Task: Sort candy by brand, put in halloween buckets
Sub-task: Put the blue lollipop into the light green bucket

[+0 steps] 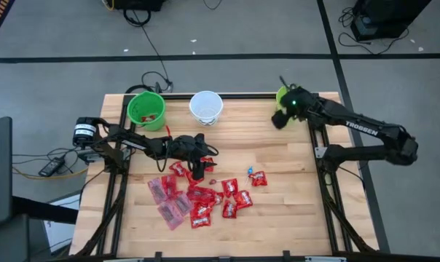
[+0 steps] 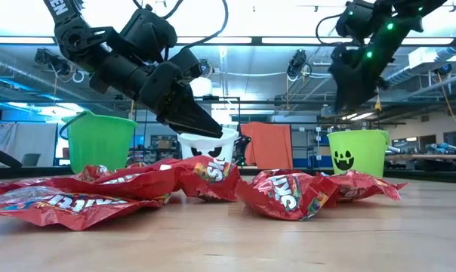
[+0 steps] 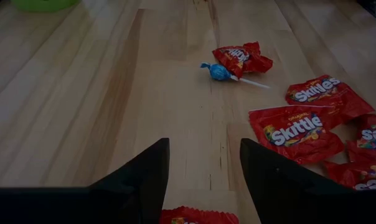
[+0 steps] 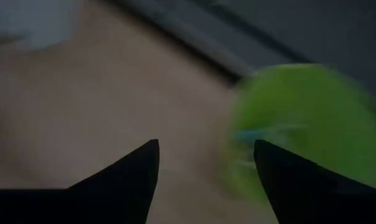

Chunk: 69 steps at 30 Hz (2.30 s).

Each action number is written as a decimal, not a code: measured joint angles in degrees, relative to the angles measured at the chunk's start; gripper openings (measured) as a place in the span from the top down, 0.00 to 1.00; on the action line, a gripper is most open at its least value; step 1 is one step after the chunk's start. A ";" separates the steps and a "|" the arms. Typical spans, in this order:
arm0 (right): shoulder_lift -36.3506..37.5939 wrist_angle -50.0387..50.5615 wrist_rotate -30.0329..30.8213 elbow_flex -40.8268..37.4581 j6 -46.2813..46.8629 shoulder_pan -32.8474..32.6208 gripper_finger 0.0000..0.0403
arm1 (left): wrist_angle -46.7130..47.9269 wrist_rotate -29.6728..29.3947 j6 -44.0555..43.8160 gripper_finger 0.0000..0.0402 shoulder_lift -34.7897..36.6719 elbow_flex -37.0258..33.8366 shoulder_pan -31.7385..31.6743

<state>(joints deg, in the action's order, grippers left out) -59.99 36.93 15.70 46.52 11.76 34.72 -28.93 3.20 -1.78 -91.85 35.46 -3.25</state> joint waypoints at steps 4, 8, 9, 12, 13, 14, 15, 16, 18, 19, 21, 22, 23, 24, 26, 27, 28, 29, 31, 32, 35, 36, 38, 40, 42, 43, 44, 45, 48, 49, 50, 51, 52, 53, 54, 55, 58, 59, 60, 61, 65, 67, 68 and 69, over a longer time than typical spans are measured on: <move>-0.02 0.00 -11.63 -0.01 -3.66 -4.97 0.34 | 0.00 0.00 0.00 0.50 0.00 0.00 -0.02; -0.02 -0.35 -14.18 0.00 -4.26 -11.09 0.38 | 0.04 0.00 0.00 0.50 0.00 0.00 -0.01; -0.02 -0.86 -14.24 0.00 -3.93 -12.71 0.39 | 0.03 0.00 0.00 0.50 0.00 0.00 0.00; -0.40 -4.52 -13.41 0.00 -0.74 -16.92 0.41 | -0.01 -0.11 0.00 0.50 0.00 0.00 0.00; -0.78 -6.08 -13.07 0.00 0.62 -18.22 0.41 | -0.02 -0.64 -0.05 0.50 0.00 0.00 -0.01; -1.35 -7.25 -13.00 0.00 1.64 -19.40 0.41 | -0.01 -1.40 -0.30 0.50 0.00 0.00 0.00; -2.18 -8.36 -12.98 0.00 2.04 -20.71 0.41 | 0.02 -2.45 -0.65 0.50 0.00 0.00 0.00; -3.10 -9.63 -13.00 0.00 2.18 -22.06 0.41 | 0.00 -3.29 -1.30 0.50 0.00 0.00 0.00; -5.41 -11.66 -13.69 0.00 2.22 -24.71 0.41 | -0.02 -4.06 -1.49 0.50 0.00 0.00 0.00; -6.81 -12.53 -13.85 0.00 2.49 -26.05 0.41 | -0.04 -4.20 -1.49 0.50 0.00 0.00 -0.02; -9.88 -13.94 -13.87 0.00 3.71 -28.42 0.41 | -0.11 -4.23 -1.49 0.50 0.00 0.00 0.00; -11.50 -14.68 -13.83 0.00 4.57 -29.31 0.41 | -0.26 -4.26 -1.49 0.50 0.00 0.00 0.00; -13.20 -15.49 -13.83 0.00 5.34 -30.14 0.41 | -0.37 -4.51 -1.49 0.50 0.00 0.00 0.00; -14.93 -16.19 -13.85 0.00 6.14 -30.89 0.42 | -0.37 -4.92 -1.49 0.50 0.00 0.00 0.00; -18.31 -16.46 -14.59 0.00 6.67 -32.37 0.42 | -0.29 -5.14 -1.49 0.50 0.00 0.00 0.00; -19.91 -16.47 -15.44 0.00 6.63 -33.15 0.42 | -0.28 -5.14 -1.49 0.50 0.00 0.00 0.00; -21.32 -16.42 -16.15 0.00 6.56 -33.96 0.42 | -0.31 -5.20 -1.49 0.50 0.00 0.00 0.00; -22.72 -16.33 -16.56 0.00 6.29 -34.83 0.42 | -0.32 -5.20 -1.49 0.50 0.00 0.00 0.00; -25.10 -16.32 -16.57 0.00 6.06 -36.42 0.42 | -0.33 -5.21 -1.49 0.50 0.00 0.00 0.00; -26.12 -16.21 -16.41 -0.02 6.08 -37.20 0.42 | -0.38 -5.48 -1.49 0.50 0.00 0.00 0.00; -28.15 -16.22 -16.16 -0.02 6.00 -39.03 0.42 | -0.40 -8.41 -1.49 0.50 0.00 0.00 0.00; -28.62 -16.20 -15.68 -0.02 5.99 -39.56 0.42 | -0.42 -9.17 -1.50 0.50 0.00 0.00 -0.02; -29.37 -16.02 -13.85 -0.02 5.89 -40.34 0.42 | -0.41 -9.95 -1.50 0.50 0.00 0.00 -0.04; -29.98 -15.93 -11.13 -0.02 5.76 -40.83 0.42 | -0.39 -10.09 -1.51 0.50 0.00 0.00 -0.04; -30.64 -15.93 -8.31 -0.02 5.67 -41.03 0.42 | -0.39 -10.08 -1.51 0.50 0.00 0.00 -0.02; -30.85 -16.16 -7.28 -0.02 5.64 -41.03 0.42 | -0.39 -10.08 -1.51 0.50 0.00 0.00 -0.02; -31.16 -15.85 -6.53 -0.02 5.63 -41.03 0.42 | -0.36 -10.08 -1.52 0.50 0.00 0.00 -0.02; -31.76 -15.74 -6.15 -0.02 5.61 -41.03 0.42 | -0.33 -10.10 -1.53 0.50 0.00 0.00 -0.02; -33.53 -15.81 -6.76 -0.02 4.44 -41.04 0.42 | -0.28 -10.09 -1.52 0.50 0.00 0.00 -0.02; -34.10 -16.01 -6.80 -0.02 4.10 -41.06 0.42 | -0.28 -10.10 -1.53 0.50 0.00 0.00 -0.02; -34.86 -16.40 -6.81 0.02 3.83 -41.09 0.42 | -0.21 -10.10 -1.53 0.50 0.00 0.00 -0.02; -35.35 -16.95 -7.20 0.15 3.65 -41.08 0.42 | -0.22 -10.10 -1.53 0.50 0.00 0.00 -0.02; -35.78 -17.40 -7.75 0.19 3.44 -41.07 0.42 | -0.23 -10.10 -1.53 0.50 0.00 0.00 -0.02; -36.32 -17.75 -8.07 0.22 3.39 -41.07 0.42 | -0.21 -10.10 -1.53 0.50 0.00 0.00 -0.02; -36.43 -18.01 -8.27 0.24 3.38 -41.04 0.43 | -0.31 -10.10 -1.53 0.50 0.00 0.00 -0.02; -36.61 -18.09 -8.27 0.27 3.28 -41.05 0.43 | -0.28 -10.10 -1.53 0.50 0.00 0.00 -0.02; -36.58 -17.42 -8.33 0.26 2.92 -41.07 0.48 | -0.25 -10.10 -1.53 0.50 0.00 0.00 -0.02; -36.53 -17.14 -8.38 0.20 2.68 -41.07 0.50 | -0.29 -10.10 -1.53 0.50 0.00 0.00 -0.02; -36.30 -16.93 -8.57 0.22 2.18 -41.07 0.54 | -0.32 -10.10 -1.53 0.50 0.00 0.00 -0.02; -36.22 -16.58 -8.65 0.17 1.70 -41.07 0.58 | -0.26 -10.10 -1.53 0.50 0.00 0.00 -0.02; -35.62 -15.68 -8.68 0.09 0.05 -40.99 0.77 | -0.26 -10.10 -1.53 0.50 0.00 0.00 -0.02; -35.02 -15.02 -8.48 -0.04 -0.25 -40.65 0.82 | -0.20 -10.10 -1.53 0.50 0.00 0.00 -0.02; -34.57 -14.85 -8.47 -0.09 -0.23 -40.35 0.82 | -0.22 -10.10 -1.53 0.50 0.00 0.00 -0.02; -34.13 -14.64 -8.17 -0.18 -0.18 -40.03 0.82 | -0.22 -10.10 -1.53 0.50 0.00 0.00 -0.02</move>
<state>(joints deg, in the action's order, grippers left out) -94.12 22.29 7.53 46.34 11.58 -5.31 -29.15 -6.90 -3.31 -91.85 35.46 -3.27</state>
